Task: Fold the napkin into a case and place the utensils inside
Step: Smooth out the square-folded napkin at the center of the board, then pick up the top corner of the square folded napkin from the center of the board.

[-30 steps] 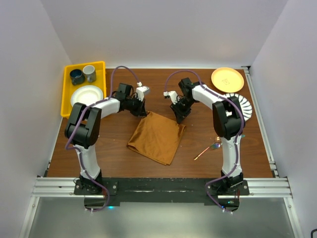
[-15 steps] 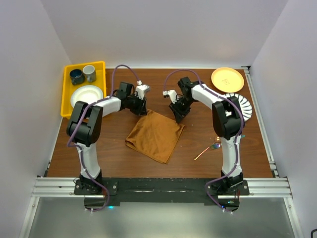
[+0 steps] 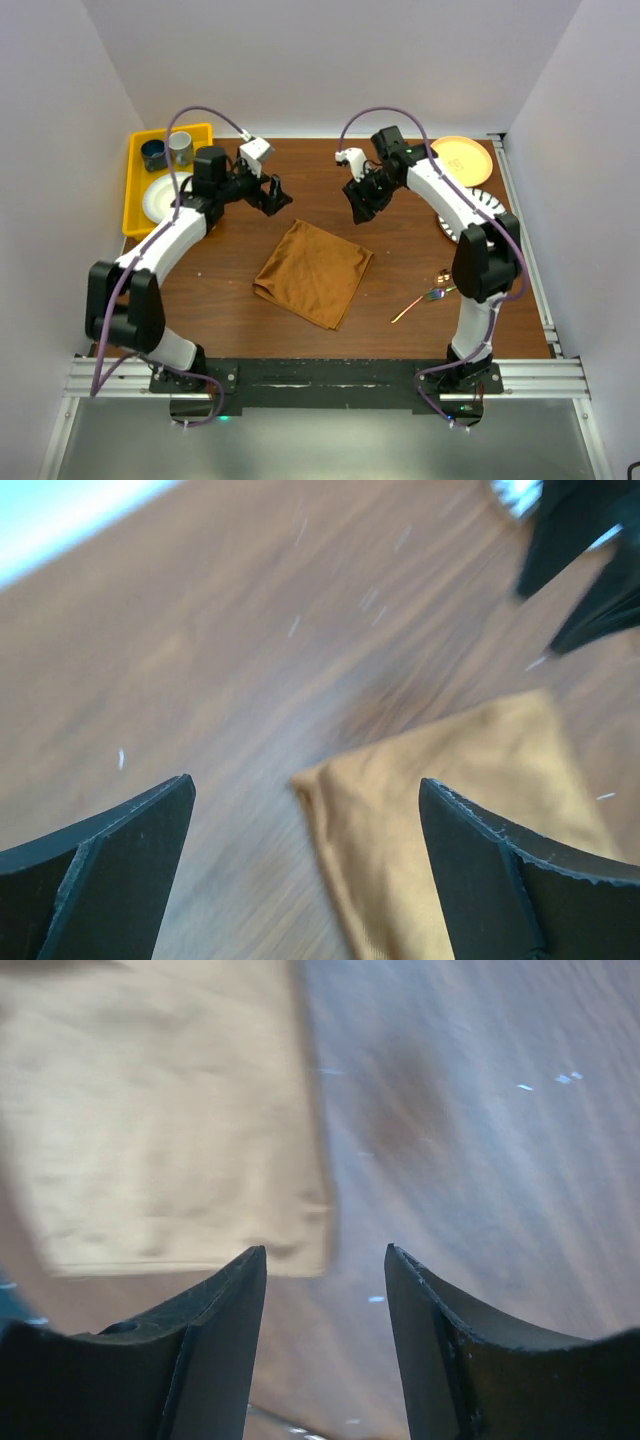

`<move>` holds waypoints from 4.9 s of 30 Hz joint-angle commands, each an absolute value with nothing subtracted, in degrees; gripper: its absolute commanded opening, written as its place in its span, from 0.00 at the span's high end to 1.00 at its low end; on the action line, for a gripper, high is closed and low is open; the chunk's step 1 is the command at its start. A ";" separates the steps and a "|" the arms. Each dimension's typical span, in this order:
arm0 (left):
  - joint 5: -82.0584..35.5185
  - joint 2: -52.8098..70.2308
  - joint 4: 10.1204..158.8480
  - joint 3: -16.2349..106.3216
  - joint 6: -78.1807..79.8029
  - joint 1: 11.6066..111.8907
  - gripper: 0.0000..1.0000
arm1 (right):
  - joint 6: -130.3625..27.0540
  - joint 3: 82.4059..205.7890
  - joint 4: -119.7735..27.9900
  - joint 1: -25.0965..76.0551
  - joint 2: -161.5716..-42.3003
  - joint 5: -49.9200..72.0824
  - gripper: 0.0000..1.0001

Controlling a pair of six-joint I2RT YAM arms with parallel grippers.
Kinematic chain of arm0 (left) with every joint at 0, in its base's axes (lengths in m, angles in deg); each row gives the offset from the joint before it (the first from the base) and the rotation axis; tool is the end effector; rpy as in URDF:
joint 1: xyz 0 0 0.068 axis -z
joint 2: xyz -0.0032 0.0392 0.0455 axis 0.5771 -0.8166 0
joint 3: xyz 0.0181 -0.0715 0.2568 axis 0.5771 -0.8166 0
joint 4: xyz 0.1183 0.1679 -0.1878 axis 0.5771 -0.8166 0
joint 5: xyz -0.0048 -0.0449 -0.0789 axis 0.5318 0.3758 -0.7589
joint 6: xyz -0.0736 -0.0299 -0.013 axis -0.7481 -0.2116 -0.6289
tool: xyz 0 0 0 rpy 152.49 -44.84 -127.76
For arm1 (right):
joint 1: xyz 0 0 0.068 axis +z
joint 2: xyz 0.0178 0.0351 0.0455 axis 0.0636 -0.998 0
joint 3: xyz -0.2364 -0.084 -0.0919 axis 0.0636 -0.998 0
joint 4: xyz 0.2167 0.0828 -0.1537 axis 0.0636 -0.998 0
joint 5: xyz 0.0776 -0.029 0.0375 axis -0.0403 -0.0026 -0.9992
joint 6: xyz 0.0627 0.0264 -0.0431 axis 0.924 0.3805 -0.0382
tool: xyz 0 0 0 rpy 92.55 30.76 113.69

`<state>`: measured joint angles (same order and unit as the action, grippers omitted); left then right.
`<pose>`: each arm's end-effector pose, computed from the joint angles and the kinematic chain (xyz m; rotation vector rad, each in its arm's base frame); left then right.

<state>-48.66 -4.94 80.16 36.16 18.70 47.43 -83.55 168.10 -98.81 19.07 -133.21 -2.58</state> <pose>0.3780 -0.1210 0.2493 0.6808 1.9175 -0.6661 0.3996 0.1948 0.2258 -1.1825 2.4070 0.4922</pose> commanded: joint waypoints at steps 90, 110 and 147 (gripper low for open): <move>-76.63 -19.86 76.50 10.31 3.59 46.15 0.00 | -72.09 166.02 -94.34 15.86 -147.33 -13.36 0.34; -83.30 -9.75 113.45 11.12 -26.35 48.25 0.00 | -72.00 166.29 -97.33 16.57 -141.18 -19.34 0.33; -60.99 13.80 64.63 18.06 42.25 57.03 0.00 | -73.24 147.56 -96.80 20.52 -129.76 -22.67 0.43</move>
